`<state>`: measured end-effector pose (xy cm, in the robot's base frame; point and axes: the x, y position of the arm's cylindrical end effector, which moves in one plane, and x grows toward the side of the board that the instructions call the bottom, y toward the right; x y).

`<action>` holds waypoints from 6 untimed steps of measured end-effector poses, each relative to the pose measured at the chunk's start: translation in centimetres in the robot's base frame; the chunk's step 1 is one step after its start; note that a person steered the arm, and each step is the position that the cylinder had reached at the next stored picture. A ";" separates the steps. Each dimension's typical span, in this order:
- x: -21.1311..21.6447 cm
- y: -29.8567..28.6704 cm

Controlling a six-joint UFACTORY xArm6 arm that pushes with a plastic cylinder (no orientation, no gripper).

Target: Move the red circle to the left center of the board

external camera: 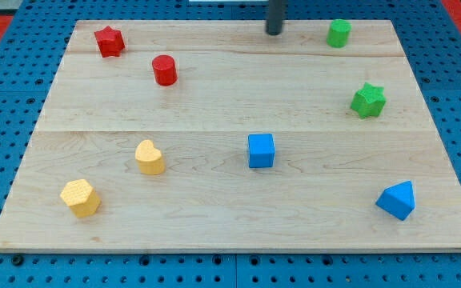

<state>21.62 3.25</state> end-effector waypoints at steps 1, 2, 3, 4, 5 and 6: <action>0.4 -8.3; 4.1 -11.4; 8.6 -11.0; 11.3 -11.2; 12.4 -15.7; 10.6 -15.7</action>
<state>32.23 -12.41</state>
